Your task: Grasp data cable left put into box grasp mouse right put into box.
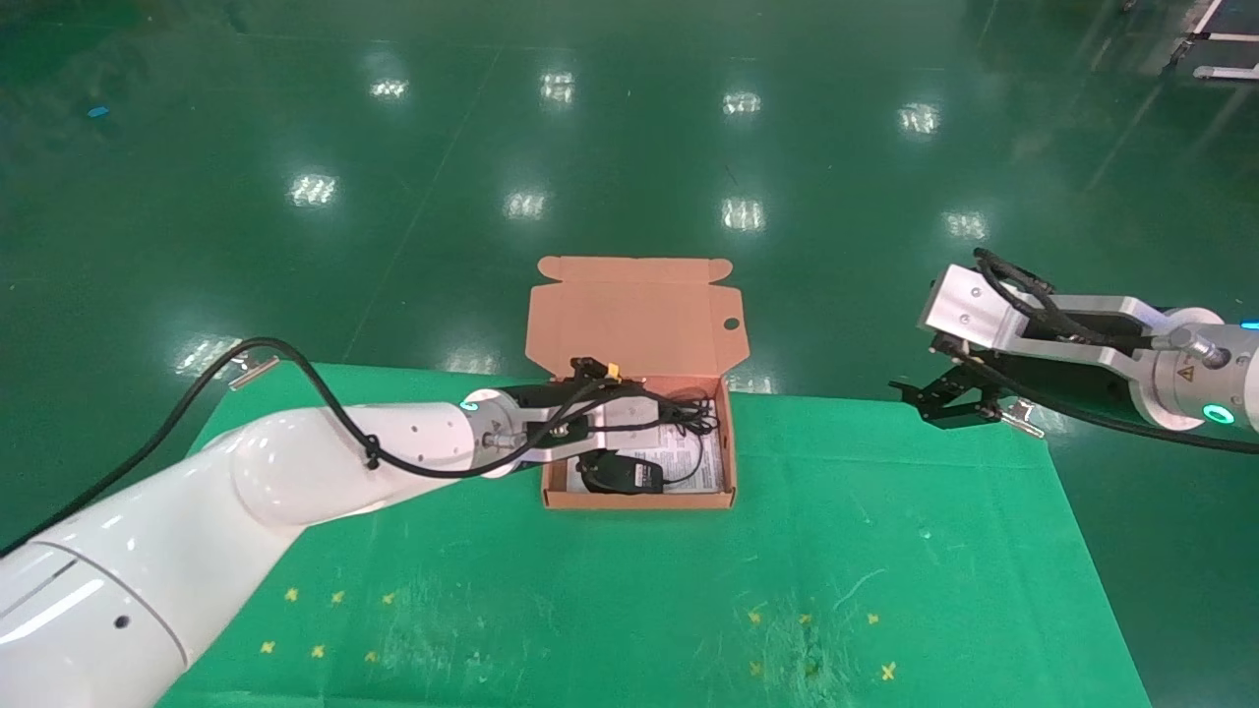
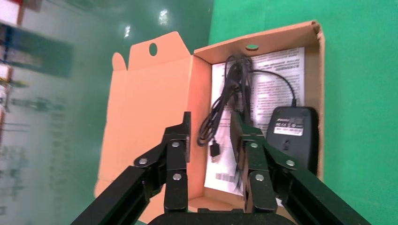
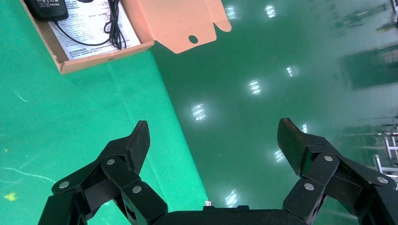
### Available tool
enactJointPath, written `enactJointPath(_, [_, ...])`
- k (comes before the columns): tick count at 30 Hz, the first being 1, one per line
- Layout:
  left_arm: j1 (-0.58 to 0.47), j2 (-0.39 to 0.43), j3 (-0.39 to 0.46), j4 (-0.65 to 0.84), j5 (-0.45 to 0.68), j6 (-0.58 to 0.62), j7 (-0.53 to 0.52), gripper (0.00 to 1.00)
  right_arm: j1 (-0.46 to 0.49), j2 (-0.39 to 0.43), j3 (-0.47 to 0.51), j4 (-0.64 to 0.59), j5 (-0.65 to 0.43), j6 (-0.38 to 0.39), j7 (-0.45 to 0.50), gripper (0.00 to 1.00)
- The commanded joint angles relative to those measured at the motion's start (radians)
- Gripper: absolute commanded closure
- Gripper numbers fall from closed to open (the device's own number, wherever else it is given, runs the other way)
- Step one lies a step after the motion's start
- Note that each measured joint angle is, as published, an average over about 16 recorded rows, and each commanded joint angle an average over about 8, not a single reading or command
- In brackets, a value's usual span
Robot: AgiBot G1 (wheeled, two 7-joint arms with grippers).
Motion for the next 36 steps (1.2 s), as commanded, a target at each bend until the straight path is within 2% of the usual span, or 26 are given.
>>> enactJointPath(1, [0.003,-0.003,-0.003,-0.003,0.004,0.005,0.002,0.0,-0.003,0.0,0.0,-0.004,0.005,-0.002,-0.002,0.0])
enactJointPath(13, [-0.097,-0.027,-0.011,-0.069,0.033,-0.091,-0.059,0.0,0.059,-0.078,0.029,-0.058,-0.034,0.05,-0.042,0.0])
enactJointPath(18, [-0.113,-0.035,-0.019,-0.083,0.03,-0.097,-0.065,0.0,0.065,-0.086,0.05,-0.069,-0.038,0.04,-0.059,0.0])
enactJointPath(36, [0.029,-0.232,-0.219,-0.245,-0.217,0.201,-0.162,0.0,-0.152,-0.063,0.342,-0.051,0.236,-0.221,-0.154,0.0])
